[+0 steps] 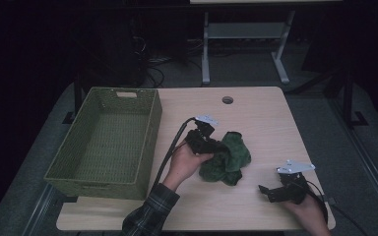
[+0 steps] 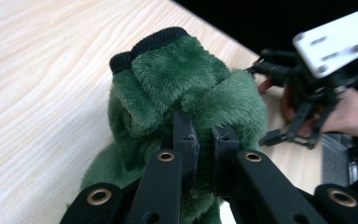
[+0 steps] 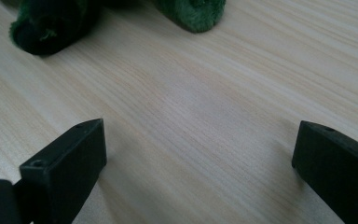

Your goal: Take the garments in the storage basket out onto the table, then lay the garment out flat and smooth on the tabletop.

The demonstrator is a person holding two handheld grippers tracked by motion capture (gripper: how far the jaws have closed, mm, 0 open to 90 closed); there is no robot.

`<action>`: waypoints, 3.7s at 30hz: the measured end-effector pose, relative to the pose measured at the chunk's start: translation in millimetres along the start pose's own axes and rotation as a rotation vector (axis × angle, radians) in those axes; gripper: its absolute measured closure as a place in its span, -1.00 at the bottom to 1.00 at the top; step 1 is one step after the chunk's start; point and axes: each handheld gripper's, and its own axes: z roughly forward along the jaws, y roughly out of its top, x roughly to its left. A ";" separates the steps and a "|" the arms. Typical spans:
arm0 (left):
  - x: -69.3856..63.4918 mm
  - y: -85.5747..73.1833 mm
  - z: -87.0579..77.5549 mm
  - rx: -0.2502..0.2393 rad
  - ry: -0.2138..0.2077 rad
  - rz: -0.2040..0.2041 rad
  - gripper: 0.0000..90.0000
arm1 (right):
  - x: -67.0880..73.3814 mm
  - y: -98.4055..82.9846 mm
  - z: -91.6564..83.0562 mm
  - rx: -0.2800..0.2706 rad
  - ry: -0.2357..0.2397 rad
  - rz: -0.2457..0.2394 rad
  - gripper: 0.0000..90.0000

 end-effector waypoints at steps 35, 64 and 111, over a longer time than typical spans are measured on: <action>-4.7 -35.0 -12.3 0.004 0.043 0.085 0.32 | -0.1 0.0 0.0 -0.001 0.001 -0.002 -0.95; -8.8 -84.1 23.0 0.115 0.101 0.171 0.05 | 38.1 26.7 9.9 -0.053 0.150 -0.040 -0.54; 4.5 -79.9 -31.4 -0.064 0.100 0.049 0.76 | 16.7 42.4 0.9 -0.066 0.106 -0.041 0.74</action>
